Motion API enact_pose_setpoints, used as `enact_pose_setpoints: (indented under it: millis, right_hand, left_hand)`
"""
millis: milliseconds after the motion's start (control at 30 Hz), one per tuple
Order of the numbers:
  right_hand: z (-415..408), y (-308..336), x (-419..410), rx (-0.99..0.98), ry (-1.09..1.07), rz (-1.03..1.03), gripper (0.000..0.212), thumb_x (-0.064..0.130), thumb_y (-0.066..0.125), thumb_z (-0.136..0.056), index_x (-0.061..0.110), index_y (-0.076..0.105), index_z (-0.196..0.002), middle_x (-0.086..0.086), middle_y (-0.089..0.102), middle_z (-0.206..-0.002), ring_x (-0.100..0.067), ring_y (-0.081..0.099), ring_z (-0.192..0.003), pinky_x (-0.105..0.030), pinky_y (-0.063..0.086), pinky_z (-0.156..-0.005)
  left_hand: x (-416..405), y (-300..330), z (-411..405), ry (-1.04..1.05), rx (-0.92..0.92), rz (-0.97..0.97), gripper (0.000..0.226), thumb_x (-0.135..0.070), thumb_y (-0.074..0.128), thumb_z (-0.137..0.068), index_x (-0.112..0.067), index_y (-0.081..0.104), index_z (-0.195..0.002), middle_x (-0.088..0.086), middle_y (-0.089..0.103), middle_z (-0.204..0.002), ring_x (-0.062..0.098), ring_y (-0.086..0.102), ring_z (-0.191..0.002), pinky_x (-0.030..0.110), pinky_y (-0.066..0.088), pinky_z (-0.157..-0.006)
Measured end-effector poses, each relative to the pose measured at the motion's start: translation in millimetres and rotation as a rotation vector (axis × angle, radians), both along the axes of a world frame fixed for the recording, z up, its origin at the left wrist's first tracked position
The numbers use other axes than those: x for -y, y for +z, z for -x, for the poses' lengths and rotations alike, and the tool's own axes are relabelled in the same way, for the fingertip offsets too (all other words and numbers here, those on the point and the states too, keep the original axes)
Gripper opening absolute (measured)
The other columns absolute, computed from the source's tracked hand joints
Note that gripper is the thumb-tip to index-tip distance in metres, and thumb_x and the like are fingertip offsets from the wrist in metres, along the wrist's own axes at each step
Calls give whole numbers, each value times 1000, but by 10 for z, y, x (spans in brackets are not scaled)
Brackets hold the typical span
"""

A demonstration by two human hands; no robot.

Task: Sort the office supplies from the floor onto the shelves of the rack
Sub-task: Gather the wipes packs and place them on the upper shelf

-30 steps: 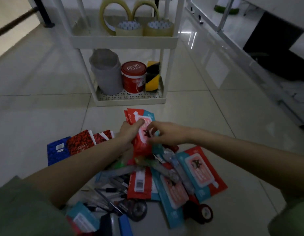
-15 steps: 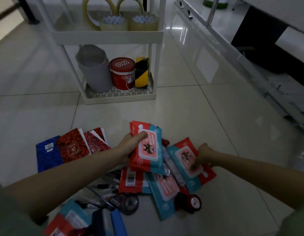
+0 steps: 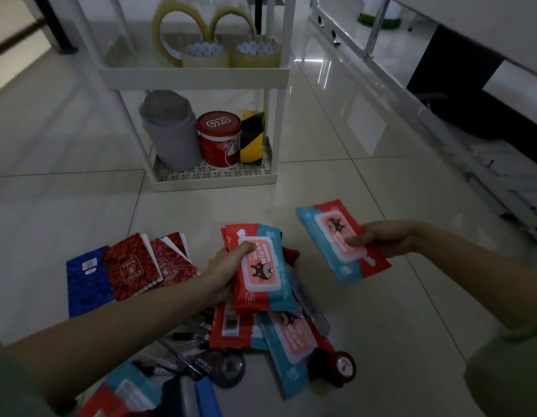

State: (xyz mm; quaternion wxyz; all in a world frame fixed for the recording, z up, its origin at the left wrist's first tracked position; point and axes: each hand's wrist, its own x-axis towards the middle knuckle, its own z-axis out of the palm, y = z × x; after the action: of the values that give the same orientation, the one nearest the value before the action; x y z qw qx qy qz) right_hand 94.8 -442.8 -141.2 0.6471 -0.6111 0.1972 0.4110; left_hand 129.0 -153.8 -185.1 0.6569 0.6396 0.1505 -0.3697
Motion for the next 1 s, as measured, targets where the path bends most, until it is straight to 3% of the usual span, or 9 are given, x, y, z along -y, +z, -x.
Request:
enact_pose_setpoints:
  millis: [100,200,333,433,533,667,767,900,1000]
  right_hand:
    - [-86,81,-270,77,-1,-131,78,23,96,-26,4,64,-94,-11,75,-84,-20,73,-72,-30,59,-60]
    - [-180,37,-623,99,53,-118,71,26,94,-34,7,64,-96,-8,75,-85,-17,73,-72,-29,60,-62]
    - [-269,101,-954,158,43,62,13,22,62,-84,16,60,-96,1,73,-80,-9,70,-65,-28,58,-68]
    - [-237,192,-1033,255,130,217,5,26,54,-92,23,57,-94,4,67,-89,-8,66,-74,-25,57,-69]
    - [-154,218,-1104,273,201,254,4,28,54,-92,26,55,-95,5,65,-94,-11,63,-83,-29,54,-77]
    - [-160,224,-1209,260,158,117,10,29,51,-94,24,57,-99,2,67,-98,-13,66,-84,-31,54,-82]
    - [-189,244,-1343,240,39,25,17,31,49,-95,17,58,-98,-2,67,-95,-11,68,-73,-25,57,-72]
    - [-164,229,-1448,215,-116,-13,41,53,36,-94,20,60,-90,-2,68,-85,-11,67,-67,-23,57,-60]
    - [-96,87,-1427,183,-213,105,59,64,20,-91,18,52,-74,-2,57,-70,-12,55,-60,-21,47,-54]
  left_hand:
    - [20,2,-9,75,-16,59,29,-25,53,-91,-5,58,-112,19,68,-92,31,67,-77,46,55,-75]
    - [80,75,-37,106,-27,134,30,-37,51,-90,-11,64,-98,14,73,-77,26,70,-61,39,58,-62]
    - [78,227,-83,80,18,281,43,-50,50,-88,-15,66,-107,13,74,-86,26,72,-68,39,60,-62]
    - [-30,266,-123,52,89,255,44,-39,63,-76,-13,63,-112,13,74,-91,24,73,-70,39,61,-63]
    - [-113,237,-121,17,80,204,63,-34,71,-62,-8,60,-119,18,70,-105,29,71,-81,45,59,-74]
    - [-142,225,-73,-9,31,213,54,-38,69,-65,-12,63,-112,17,70,-105,27,70,-82,41,58,-77]
    - [-155,231,-99,43,21,246,36,-35,64,-78,-13,64,-108,15,71,-102,24,70,-78,38,58,-73]
    - [-216,260,-173,122,59,204,38,-31,67,-79,-11,63,-111,15,70,-106,25,69,-79,39,58,-75]
    - [-283,278,-227,190,59,204,37,-27,65,-83,-10,61,-116,14,69,-107,23,68,-79,37,59,-68]
